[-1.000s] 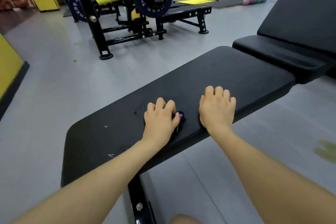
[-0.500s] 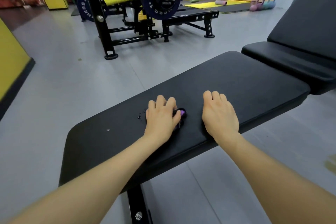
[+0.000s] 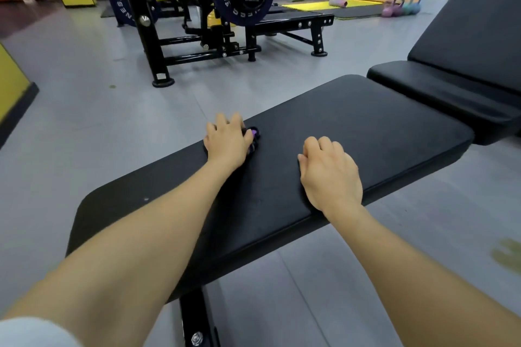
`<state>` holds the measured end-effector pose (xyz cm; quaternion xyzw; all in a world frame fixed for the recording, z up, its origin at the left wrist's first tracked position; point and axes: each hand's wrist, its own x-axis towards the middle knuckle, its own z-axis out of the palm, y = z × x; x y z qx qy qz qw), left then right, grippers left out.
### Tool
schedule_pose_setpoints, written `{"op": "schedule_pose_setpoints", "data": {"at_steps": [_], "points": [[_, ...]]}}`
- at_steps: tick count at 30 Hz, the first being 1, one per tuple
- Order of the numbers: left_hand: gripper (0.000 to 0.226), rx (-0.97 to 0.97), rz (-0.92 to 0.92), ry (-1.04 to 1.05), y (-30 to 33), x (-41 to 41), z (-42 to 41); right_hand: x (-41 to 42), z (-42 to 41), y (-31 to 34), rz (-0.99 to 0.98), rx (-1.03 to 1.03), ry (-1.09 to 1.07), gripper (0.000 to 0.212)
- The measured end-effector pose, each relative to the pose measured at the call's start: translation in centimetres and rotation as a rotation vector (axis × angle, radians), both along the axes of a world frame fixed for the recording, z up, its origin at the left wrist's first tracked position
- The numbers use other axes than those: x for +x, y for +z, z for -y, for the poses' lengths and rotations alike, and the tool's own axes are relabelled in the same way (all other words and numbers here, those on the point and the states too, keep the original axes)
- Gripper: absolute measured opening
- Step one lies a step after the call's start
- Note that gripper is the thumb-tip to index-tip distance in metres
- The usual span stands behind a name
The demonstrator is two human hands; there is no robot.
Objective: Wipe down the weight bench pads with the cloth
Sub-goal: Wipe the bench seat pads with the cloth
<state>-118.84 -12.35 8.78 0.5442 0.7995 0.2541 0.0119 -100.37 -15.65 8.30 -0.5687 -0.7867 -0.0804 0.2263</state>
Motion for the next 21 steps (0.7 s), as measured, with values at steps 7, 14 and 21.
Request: {"op": "schedule_pose_setpoints", "data": {"at_steps": [7, 14, 21], "points": [[0.025, 0.062, -0.007, -0.155, -0.8, -0.7, 5.9, -0.2, -0.1, -0.2, -0.045, 0.030, -0.005, 0.018], [0.033, -0.040, 0.032, 0.065, 0.3, -2.7, -2.3, -0.4, -0.6, -1.0, -0.038, 0.170, -0.014, 0.015], [0.034, 0.000, 0.024, -0.023, -0.4, -1.7, 3.1, 0.0, -0.5, -0.9, -0.031, 0.129, 0.004, 0.020]]}}
